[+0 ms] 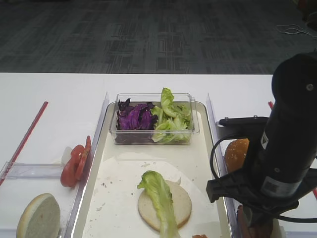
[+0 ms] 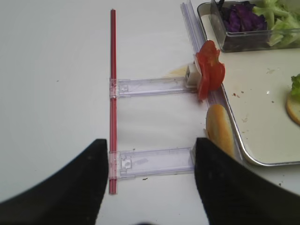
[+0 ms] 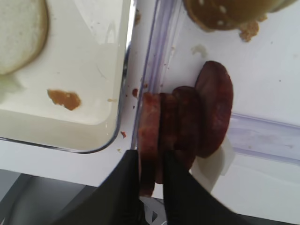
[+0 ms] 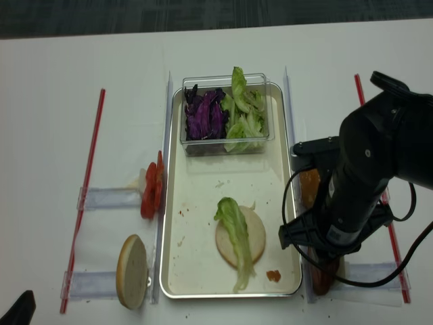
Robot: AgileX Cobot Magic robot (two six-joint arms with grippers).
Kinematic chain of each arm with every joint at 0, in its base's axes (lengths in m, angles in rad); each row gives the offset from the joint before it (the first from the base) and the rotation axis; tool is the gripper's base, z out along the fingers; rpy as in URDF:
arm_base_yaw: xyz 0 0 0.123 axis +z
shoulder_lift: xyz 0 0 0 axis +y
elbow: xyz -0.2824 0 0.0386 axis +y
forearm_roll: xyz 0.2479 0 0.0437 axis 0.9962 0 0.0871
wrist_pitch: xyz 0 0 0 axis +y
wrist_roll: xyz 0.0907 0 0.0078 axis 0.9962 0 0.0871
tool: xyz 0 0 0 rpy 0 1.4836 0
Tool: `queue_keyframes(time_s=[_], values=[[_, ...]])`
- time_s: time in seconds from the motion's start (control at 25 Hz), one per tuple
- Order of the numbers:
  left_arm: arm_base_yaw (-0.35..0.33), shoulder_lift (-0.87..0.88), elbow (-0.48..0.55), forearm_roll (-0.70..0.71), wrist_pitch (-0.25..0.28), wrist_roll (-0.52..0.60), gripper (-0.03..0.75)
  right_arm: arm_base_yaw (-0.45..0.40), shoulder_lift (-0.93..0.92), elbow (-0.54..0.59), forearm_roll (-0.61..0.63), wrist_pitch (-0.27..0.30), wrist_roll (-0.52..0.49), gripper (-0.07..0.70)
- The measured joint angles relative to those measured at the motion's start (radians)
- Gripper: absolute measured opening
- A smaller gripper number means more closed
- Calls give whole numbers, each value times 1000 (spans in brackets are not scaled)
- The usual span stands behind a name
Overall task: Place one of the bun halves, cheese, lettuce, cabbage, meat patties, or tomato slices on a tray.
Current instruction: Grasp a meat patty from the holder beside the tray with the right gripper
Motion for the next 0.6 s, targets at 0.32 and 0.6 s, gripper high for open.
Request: queue_keyframes(time_s=[0.32, 0.6], values=[[0, 0, 0, 0, 0, 0, 391, 0, 0, 0, 0, 2, -21, 81], [0, 0, 0, 0, 0, 0, 391, 0, -8, 0, 2, 5, -24, 79]])
